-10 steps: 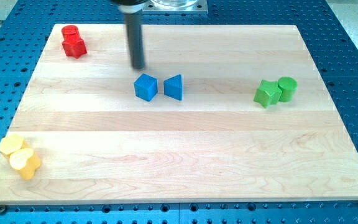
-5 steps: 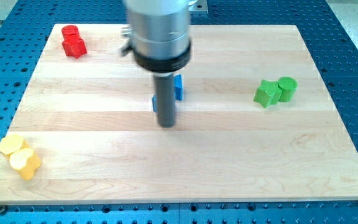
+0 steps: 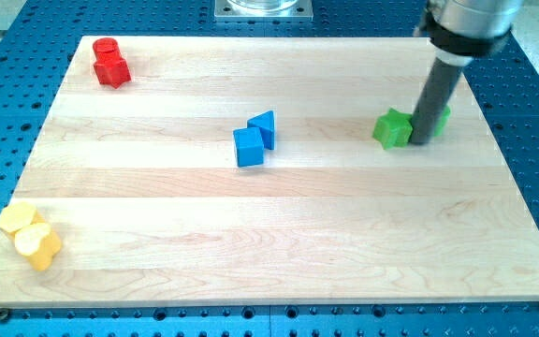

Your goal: Push the green star at the top center of the board

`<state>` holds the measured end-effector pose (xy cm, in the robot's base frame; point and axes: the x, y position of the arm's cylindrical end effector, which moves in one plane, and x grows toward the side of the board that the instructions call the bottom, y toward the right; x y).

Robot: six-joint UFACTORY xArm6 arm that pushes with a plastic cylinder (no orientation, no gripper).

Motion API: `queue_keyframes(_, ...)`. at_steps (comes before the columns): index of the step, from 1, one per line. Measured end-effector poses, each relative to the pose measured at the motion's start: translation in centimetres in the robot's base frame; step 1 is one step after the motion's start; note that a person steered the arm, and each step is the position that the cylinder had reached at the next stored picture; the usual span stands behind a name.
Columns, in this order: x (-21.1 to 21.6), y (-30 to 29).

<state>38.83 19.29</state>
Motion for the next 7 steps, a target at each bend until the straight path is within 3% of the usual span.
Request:
queue_keyframes(1, -2.6, -2.5)
queue_keyframes(2, 1.0, 5.4)
queue_keyframes(3, 2.9, 2.0)
queue_keyframes(5, -2.4, -9.0)
queue_keyframes(6, 4.5, -5.5)
queue_keyframes(7, 0.8, -9.5)
